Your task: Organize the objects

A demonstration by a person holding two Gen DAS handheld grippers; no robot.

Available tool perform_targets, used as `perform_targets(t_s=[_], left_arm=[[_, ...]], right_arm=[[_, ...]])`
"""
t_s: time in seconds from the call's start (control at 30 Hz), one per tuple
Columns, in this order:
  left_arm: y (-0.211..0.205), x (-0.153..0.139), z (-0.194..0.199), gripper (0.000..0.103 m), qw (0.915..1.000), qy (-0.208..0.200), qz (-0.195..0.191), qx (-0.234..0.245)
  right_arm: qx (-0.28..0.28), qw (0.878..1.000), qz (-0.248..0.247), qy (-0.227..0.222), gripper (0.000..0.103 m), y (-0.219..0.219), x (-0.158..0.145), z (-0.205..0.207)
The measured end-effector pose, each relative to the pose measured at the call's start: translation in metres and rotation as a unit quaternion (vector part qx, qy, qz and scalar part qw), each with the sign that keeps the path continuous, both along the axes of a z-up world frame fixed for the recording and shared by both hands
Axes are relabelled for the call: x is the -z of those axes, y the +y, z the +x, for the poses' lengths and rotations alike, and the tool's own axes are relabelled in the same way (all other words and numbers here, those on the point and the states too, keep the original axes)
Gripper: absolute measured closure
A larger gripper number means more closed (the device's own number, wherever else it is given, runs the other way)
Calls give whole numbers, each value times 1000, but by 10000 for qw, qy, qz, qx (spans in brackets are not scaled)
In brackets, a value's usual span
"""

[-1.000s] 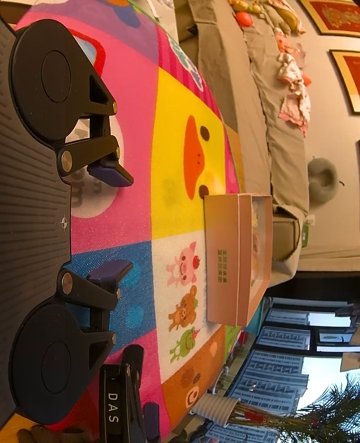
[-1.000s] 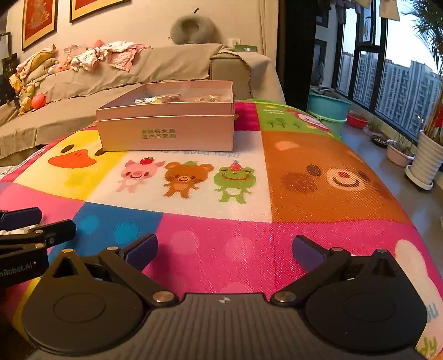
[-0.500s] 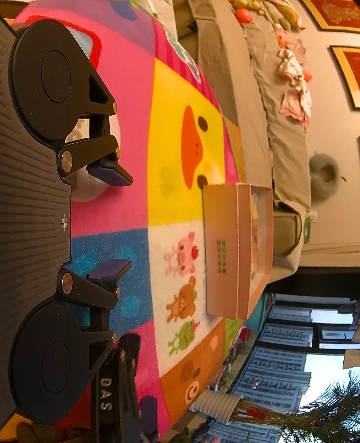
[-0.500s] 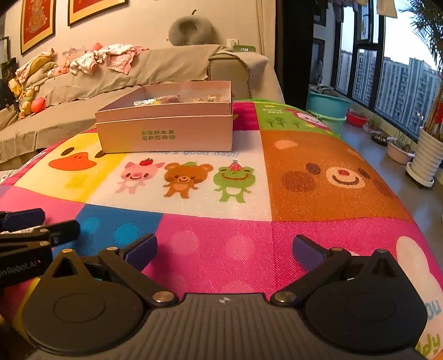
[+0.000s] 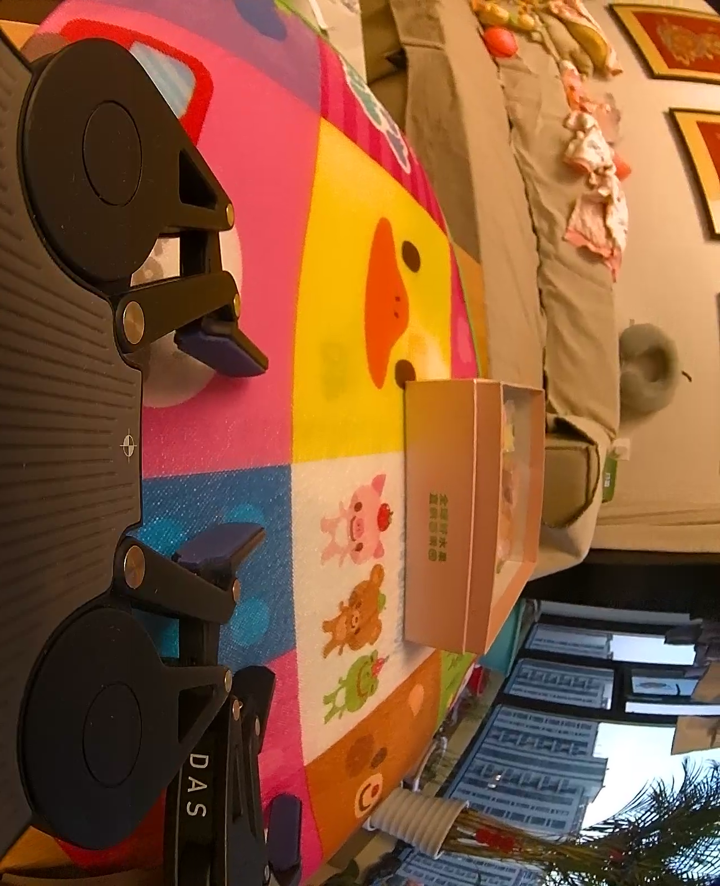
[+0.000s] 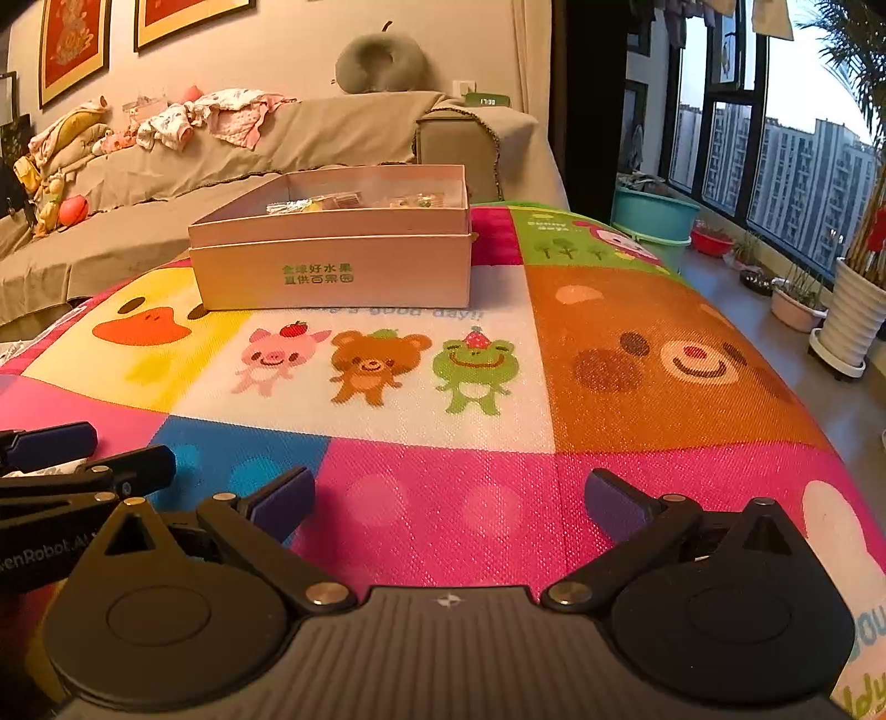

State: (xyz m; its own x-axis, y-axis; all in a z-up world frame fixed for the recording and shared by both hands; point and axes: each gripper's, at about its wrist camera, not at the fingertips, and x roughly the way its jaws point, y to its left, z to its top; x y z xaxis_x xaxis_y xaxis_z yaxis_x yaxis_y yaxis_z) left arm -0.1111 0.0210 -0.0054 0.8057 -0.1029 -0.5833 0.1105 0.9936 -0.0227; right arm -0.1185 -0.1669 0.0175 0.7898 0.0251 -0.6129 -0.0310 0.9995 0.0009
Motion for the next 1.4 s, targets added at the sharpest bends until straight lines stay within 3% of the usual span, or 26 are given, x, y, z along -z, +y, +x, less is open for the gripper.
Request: perform_targets(t_s=[1.4], left_arm=[[-2,1,0,38,10000,-7,67,-7]], right_arm=[[-3,10000,-4,0,0,0,0,0]])
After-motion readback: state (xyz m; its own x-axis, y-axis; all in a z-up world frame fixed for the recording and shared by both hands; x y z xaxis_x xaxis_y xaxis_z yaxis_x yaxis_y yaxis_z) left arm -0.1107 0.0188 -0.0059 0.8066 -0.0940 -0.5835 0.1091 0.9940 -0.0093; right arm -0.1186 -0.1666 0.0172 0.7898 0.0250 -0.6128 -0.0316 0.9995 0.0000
